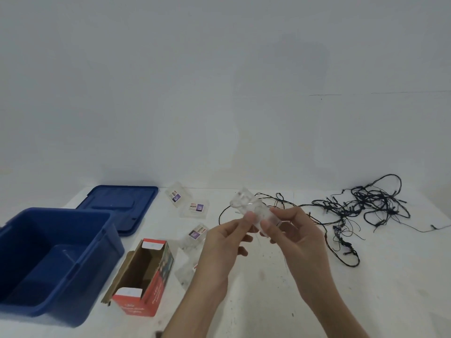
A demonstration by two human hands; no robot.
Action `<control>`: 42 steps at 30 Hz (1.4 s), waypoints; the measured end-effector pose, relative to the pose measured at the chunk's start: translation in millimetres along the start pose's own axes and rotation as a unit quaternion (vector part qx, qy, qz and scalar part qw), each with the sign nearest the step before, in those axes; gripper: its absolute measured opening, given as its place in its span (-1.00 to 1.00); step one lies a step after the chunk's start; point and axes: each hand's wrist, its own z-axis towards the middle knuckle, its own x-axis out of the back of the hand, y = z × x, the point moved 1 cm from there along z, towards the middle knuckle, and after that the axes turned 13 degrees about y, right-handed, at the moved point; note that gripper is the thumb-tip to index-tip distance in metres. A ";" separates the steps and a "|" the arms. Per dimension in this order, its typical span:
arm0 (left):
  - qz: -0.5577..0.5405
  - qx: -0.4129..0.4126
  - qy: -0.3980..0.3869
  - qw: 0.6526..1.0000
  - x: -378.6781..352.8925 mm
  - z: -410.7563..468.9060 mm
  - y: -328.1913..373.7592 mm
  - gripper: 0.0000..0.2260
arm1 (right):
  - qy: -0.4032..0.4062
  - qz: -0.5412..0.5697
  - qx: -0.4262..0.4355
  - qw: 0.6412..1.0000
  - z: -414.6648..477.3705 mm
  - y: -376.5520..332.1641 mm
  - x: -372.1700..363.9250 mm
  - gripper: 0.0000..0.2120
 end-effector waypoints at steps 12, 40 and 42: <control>0.189 -0.117 -0.028 0.975 11.4 31.7 -9.8 -0.80 | -0.127 -0.111 -0.007 0.986 30.2 12.2 -6.7 -0.90; 0.272 -0.221 -0.031 0.936 14.2 121.4 -35.3 -0.19 | -0.026 0.105 -0.107 0.988 72.8 22.6 -7.8 -0.45; 0.238 -0.226 -0.067 0.942 9.3 100.3 -27.8 -0.20 | -0.041 0.126 -0.106 0.986 78.2 10.8 -12.1 -0.59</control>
